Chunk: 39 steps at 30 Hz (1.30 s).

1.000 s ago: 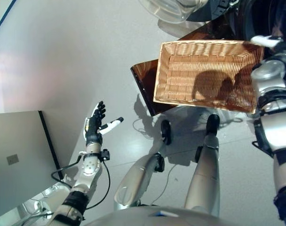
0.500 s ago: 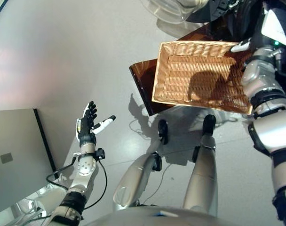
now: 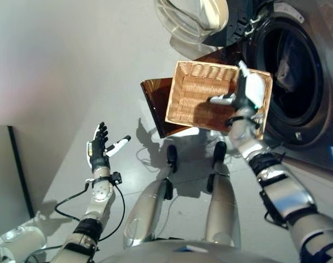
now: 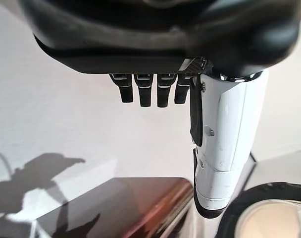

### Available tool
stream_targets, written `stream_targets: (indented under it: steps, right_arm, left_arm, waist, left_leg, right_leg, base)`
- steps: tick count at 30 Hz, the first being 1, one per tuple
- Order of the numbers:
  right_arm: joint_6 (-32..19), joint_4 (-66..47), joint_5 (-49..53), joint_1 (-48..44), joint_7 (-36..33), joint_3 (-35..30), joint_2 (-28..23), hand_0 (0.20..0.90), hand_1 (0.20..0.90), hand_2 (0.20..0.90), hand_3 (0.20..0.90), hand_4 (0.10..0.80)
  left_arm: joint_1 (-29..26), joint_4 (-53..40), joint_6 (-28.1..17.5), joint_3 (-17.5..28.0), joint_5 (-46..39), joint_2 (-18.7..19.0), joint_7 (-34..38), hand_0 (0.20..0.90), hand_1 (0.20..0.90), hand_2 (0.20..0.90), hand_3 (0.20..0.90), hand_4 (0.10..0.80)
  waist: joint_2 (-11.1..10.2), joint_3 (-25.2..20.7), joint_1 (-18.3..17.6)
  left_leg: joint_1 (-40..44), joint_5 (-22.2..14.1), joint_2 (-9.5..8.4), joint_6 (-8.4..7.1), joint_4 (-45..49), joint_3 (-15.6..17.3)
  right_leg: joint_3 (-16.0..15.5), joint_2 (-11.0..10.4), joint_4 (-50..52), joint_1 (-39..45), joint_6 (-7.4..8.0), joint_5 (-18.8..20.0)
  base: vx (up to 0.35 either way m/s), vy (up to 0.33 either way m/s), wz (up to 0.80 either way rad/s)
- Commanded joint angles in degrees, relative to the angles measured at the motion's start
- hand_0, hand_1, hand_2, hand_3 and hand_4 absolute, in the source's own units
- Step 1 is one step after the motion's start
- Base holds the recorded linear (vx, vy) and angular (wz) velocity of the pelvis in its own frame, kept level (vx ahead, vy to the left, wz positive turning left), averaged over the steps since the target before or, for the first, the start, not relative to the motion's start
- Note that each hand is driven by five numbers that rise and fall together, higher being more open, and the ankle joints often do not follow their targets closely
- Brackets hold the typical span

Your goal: Pick up the clothes and place them into the washing machine

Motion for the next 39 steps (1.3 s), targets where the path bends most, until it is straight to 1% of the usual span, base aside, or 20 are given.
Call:
stream_targets:
  steps: [1, 2, 5, 6, 8, 11, 14, 16, 17, 18, 19, 23, 24, 25, 26, 30, 34, 39]
  right_arm:
    - [-5.9, -5.5, -0.5, 1.3, -3.9, -2.1, 0.7, 0.9, 0.9, 0.9, 0.9, 0.8]
    - [-5.8, -5.5, -0.5, 1.4, -3.9, -2.1, 0.7, 0.9, 0.9, 0.9, 0.9, 0.8]
    - [-7.4, -3.9, 1.8, 8.8, -1.8, -2.4, 3.6, 0.9, 0.9, 0.9, 0.9, 0.8]
    - [-8.0, -3.0, 3.2, 11.1, -0.6, -2.9, 4.4, 0.9, 0.9, 0.9, 0.9, 0.8]
    - [-8.3, -1.7, 4.5, 15.2, 1.7, -3.5, 5.1, 0.9, 0.9, 0.9, 0.9, 0.8]
    - [-8.4, 2.0, 5.6, 20.2, 5.8, -4.8, 6.3, 0.9, 0.9, 0.9, 0.9, 0.8]
    - [-8.0, 6.2, 6.4, 23.9, 9.5, -6.3, 7.4, 0.9, 0.9, 0.9, 0.9, 0.8]
    - [-7.4, 10.8, 6.2, 25.3, 11.6, -6.9, 8.3, 0.9, 0.9, 0.9, 0.9, 0.8]
    - [-7.1, 14.8, 7.0, 26.5, 14.0, -7.9, 8.9, 0.9, 0.9, 0.9, 0.9, 0.8]
    - [-7.2, 14.9, 7.0, 26.5, 14.0, -7.9, 8.9, 0.9, 0.9, 0.9, 0.9, 0.8]
    - [-6.2, 19.3, 7.0, 27.4, 15.9, -8.5, 9.6, 0.9, 0.9, 0.9, 0.9, 0.8]
    - [-5.3, 23.5, 6.3, 28.2, 17.7, -8.6, 10.0, 0.9, 0.9, 0.9, 0.9, 0.8]
    - [-4.5, 26.5, 5.0, 29.1, 19.1, -8.2, 10.5, 0.9, 0.9, 0.9, 0.9, 0.8]
    - [-4.5, 26.5, 5.0, 29.1, 19.1, -8.2, 10.5, 0.9, 0.9, 0.9, 0.9, 0.8]
    - [-3.5, 29.2, 3.9, 29.9, 19.2, -8.8, 10.7, 0.9, 0.9, 0.9, 0.9, 0.8]
    - [-3.8, 29.2, 6.6, 31.2, 18.9, -12.6, 10.3, 0.9, 0.9, 0.9, 0.9, 0.8]
    - [-3.3, 30.8, 8.2, 31.6, 20.0, -14.0, 10.1, 0.9, 0.9, 0.9, 0.9, 0.8]
    - [-2.9, 31.6, 8.4, 31.2, 21.1, -13.6, 10.4, 0.9, 0.9, 0.9, 0.9, 0.8]
  left_arm:
    - [-2.2, 2.2, -3.9, 2.6, 3.0, 2.0, 4.1, 0.9, 0.9, 0.9, 0.9, 0.8]
    - [-2.2, 2.2, -3.9, 2.6, 3.0, 2.0, 4.1, 0.9, 0.9, 0.9, 0.9, 0.8]
    - [-2.7, 8.1, -2.5, 1.3, 4.2, 1.7, 4.0, 0.9, 0.9, 0.9, 0.9, 0.8]
    - [-2.5, 8.9, -2.3, 1.3, 3.4, 1.3, 3.3, 0.9, 0.9, 0.9, 0.9, 0.8]
    - [-2.4, 13.6, -1.7, 1.5, 2.2, 1.3, 1.4, 0.9, 0.9, 0.9, 0.9, 0.8]
    - [-2.3, 20.4, 0.0, 1.7, 2.0, 1.4, -1.7, 0.9, 0.9, 0.9, 0.9, 0.8]
    - [-2.2, 27.3, 2.2, 1.8, 3.1, 1.1, -4.8, 0.9, 0.9, 0.9, 0.9, 0.8]
    - [-2.0, 30.5, 4.1, 1.0, 5.6, 0.7, -7.2, 0.9, 0.9, 0.9, 0.9, 0.8]
    - [-1.3, 31.9, 5.2, 1.0, 6.7, 0.4, -9.1, 0.9, 0.9, 0.9, 0.9, 0.8]
    - [-1.3, 31.8, 5.2, 1.0, 6.7, 0.4, -9.1, 0.9, 0.9, 0.9, 0.9, 0.8]
    - [-0.5, 33.2, 6.4, 0.7, 8.3, 0.0, -11.5, 0.9, 0.9, 0.9, 0.9, 0.8]
    - [0.4, 33.9, 7.3, 0.2, 10.8, -0.5, -12.9, 0.9, 0.9, 0.9, 0.9, 0.8]
    - [1.1, 34.9, 8.4, 0.3, 12.9, -1.1, -13.6, 0.9, 0.9, 0.9, 0.9, 0.8]
    - [1.2, 34.9, 8.4, 0.3, 12.9, -1.1, -13.6, 0.9, 0.9, 0.9, 0.9, 0.8]
    - [1.6, 36.2, 9.9, 0.4, 14.5, -1.6, -14.3, 0.9, 0.9, 0.9, 0.9, 0.8]
    - [2.1, 38.5, 12.0, 0.8, 15.3, -2.3, -15.8, 0.9, 0.9, 0.9, 0.9, 0.8]
    - [2.6, 39.4, 13.1, 0.6, 16.6, -2.6, -17.0, 0.9, 0.9, 0.9, 0.9, 0.8]
    - [2.8, 39.1, 13.4, 0.2, 17.6, -2.9, -17.3, 0.9, 0.9, 0.9, 0.9, 0.8]
  waist:
    - [-2.1, -0.9, -0.1]
    - [-2.1, -0.9, -0.1]
    - [-4.1, -2.0, -0.7]
    - [-4.7, -2.7, -0.9]
    - [-5.8, -4.2, -1.4]
    - [-7.5, -7.1, -2.3]
    - [-8.6, -10.1, -2.6]
    - [-9.3, -12.1, -2.8]
    - [-9.8, -14.0, -3.0]
    - [-9.8, -13.9, -3.0]
    - [-10.1, -15.7, -3.2]
    - [-9.9, -17.0, -3.2]
    - [-9.7, -18.1, -3.3]
    - [-9.7, -18.1, -3.3]
    - [-9.6, -19.3, -3.6]
    - [-9.1, -20.9, -4.5]
    - [-8.7, -22.2, -4.9]
    - [-8.5, -22.9, -4.9]
  left_leg:
    - [-1.4, -3.2, 2.36, -4.96, 4.0, -0.1]
    - [-1.3, -3.2, 2.36, -4.96, 3.9, -0.1]
    - [2.5, -3.8, 2.76, -4.87, 3.8, -0.4]
    - [4.0, -4.0, 2.94, -4.9, 3.5, -0.4]
    - [6.6, -4.3, 3.23, -4.89, 3.0, -0.4]
    - [10.8, -5.0, 3.61, -4.95, 2.4, -0.7]
    - [14.5, -5.4, 3.89, -4.8, 1.1, -0.8]
    - [16.7, -5.6, 4.13, -4.8, 0.3, -0.4]
    - [18.5, -5.9, 4.31, -4.82, -0.6, -0.1]
    - [18.6, -5.9, 4.32, -4.82, -0.7, 0.0]
    - [20.2, -6.1, 4.43, -4.83, -1.5, 0.2]
    - [22.1, -6.2, 4.44, -4.9, -2.7, 0.6]
    - [23.7, -6.1, 4.36, -4.93, -3.9, 0.7]
    - [23.7, -6.1, 4.36, -4.93, -3.9, 0.7]
    - [25.3, -6.1, 4.26, -4.86, -5.0, 0.6]
    - [27.2, -6.8, 4.09, -4.58, -5.1, 1.0]
    - [28.9, -7.3, 4.15, -4.47, -5.4, 1.2]
    - [29.7, -7.6, 4.14, -4.45, -5.7, 0.9]
  right_leg:
    - [-1.1, -0.5, -2.7, 7.7, 0.46, -2.7]
    - [-1.1, -0.5, -2.8, 7.8, 0.46, -2.7]
    - [-1.8, -0.1, -3.4, 12.0, 0.48, -3.0]
    - [-2.1, 0.1, -3.9, 13.6, 0.51, -3.2]
    - [-2.4, 0.3, -4.7, 16.4, 0.68, -3.4]
    - [-2.7, 0.8, -5.9, 20.9, 0.96, -3.8]
    - [-3.0, 1.3, -7.3, 24.2, 1.19, -3.9]
    - [-2.9, 1.6, -8.5, 26.4, 1.36, -3.7]
    - [-2.8, 1.8, -9.8, 27.8, 1.5, -3.4]
    - [-2.8, 1.8, -9.8, 27.9, 1.5, -3.4]
    - [-2.6, 1.8, -10.9, 29.2, 1.62, -3.1]
    - [-2.6, 1.7, -11.9, 30.9, 1.79, -3.0]
    - [-2.8, 1.6, -12.1, 32.1, 1.83, -3.2]
    - [-2.8, 1.6, -12.2, 32.2, 1.83, -3.2]
    - [-3.0, 1.6, -12.1, 33.4, 1.93, -3.7]
    - [-2.3, 1.8, -12.0, 35.1, 1.9, -4.2]
    - [-2.1, 1.8, -12.0, 36.5, 1.86, -4.8]
    - [-2.3, 1.8, -12.3, 37.3, 1.9, -5.1]
  base:
    - [0.0, 0.0, 0.0]
    - [0.039, -0.017, 0.03]
    - [0.093, -0.037, 0.04]
    - [0.115, -0.028, -0.08]
    - [0.128, -0.027, -0.13]
    - [0.121, -0.033, -0.06]
    - [0.124, -0.023, -0.03]
    - [0.123, -0.011, -0.13]
    - [0.099, -0.003, -0.11]
    - [0.13, -0.004, -0.1]
    - [0.064, -0.003, -0.06]
    - [0.065, 0.006, -0.08]
    - [0.075, 0.007, -0.02]
    - [0.111, 0.01, 0.04]
    - [0.087, 0.009, 0.06]
    - [0.094, 0.007, -0.03]
    - [0.08, 0.001, -0.01]
    - [0.026, -0.003, 0.0]
